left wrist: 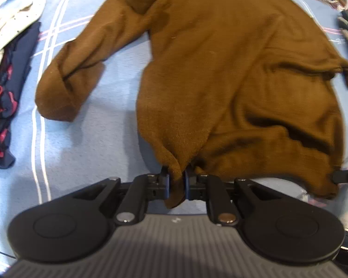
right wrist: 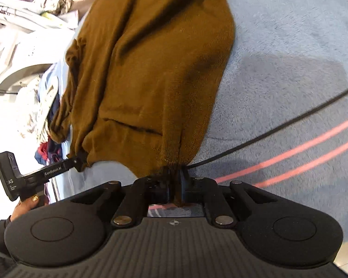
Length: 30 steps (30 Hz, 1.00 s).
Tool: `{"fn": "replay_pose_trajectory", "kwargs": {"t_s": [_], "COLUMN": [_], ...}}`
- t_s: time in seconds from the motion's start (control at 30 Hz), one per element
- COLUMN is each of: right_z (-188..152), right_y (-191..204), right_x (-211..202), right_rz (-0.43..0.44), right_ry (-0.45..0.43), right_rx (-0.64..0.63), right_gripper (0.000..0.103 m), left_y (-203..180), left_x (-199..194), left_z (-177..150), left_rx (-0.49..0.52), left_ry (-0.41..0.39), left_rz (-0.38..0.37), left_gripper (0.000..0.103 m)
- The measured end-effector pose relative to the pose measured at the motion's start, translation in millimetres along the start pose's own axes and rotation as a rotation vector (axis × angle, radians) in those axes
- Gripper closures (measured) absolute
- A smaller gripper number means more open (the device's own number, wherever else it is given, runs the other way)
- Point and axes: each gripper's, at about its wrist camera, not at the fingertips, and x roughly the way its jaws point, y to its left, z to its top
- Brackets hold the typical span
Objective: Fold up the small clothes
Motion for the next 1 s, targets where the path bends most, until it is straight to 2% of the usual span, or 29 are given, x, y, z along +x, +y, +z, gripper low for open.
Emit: {"fn": "replay_pose_trajectory", "kwargs": {"t_s": [0.13, 0.23, 0.33, 0.43, 0.5, 0.53, 0.6, 0.63, 0.67, 0.7, 0.73, 0.77, 0.87, 0.93, 1.0], "right_z": [-6, -12, -18, -24, -28, -29, -29, -29, -28, -26, -24, -17, 16, 48, 78], "right_y": [11, 22, 25, 19, 13, 10, 0, -5, -8, -11, -18, -25, -42, -61, -84], "right_x": [-43, -72, -81, -66, -50, -43, -38, -40, -48, -59, -74, -88, -125, -141, -151], "right_rz": [0.051, 0.028, -0.048, -0.128, -0.164, -0.176, -0.204, -0.221, -0.235, -0.240, -0.236, -0.238, -0.339, -0.422, -0.433], "right_ry": [0.000, 0.036, 0.097, 0.137, 0.160, 0.165, 0.161, 0.155, 0.127, 0.084, 0.035, -0.020, -0.218, -0.336, -0.433], "right_rx": [-0.041, -0.120, -0.208, -0.266, -0.269, -0.268, -0.229, -0.208, -0.194, -0.175, -0.156, -0.136, -0.119, -0.081, 0.000], "right_gripper": [0.088, 0.088, 0.088, 0.088, 0.088, 0.086, 0.071, 0.059, 0.037, 0.027, 0.014, 0.006, 0.004, 0.004, 0.004], "left_y": [13, 35, 52, 48, 42, 40, 36, 34, 33, 33, 32, 31, 23, 11, -5], "left_x": [-48, -78, -79, -53, -29, -21, -16, -20, -26, -34, -43, -51, -69, -71, -67], "left_z": [-5, -10, -13, -22, -33, -39, -45, -46, -46, -46, -44, -39, -19, -5, 10], "left_rx": [-0.018, -0.043, -0.029, 0.038, 0.062, 0.058, 0.051, 0.048, 0.046, 0.040, 0.024, 0.004, -0.031, -0.040, -0.051], "left_ry": [-0.026, -0.035, 0.005, 0.093, 0.166, 0.187, 0.201, 0.185, 0.158, 0.128, 0.099, 0.065, -0.020, -0.030, -0.036], "left_rz": [-0.095, -0.137, -0.110, -0.026, -0.011, -0.008, 0.033, 0.062, 0.090, 0.119, 0.143, 0.149, 0.097, 0.077, 0.030], "left_gripper": [0.093, 0.093, 0.094, 0.095, 0.095, 0.095, 0.092, 0.090, 0.080, 0.062, 0.052, 0.039, 0.030, 0.024, 0.024]}}
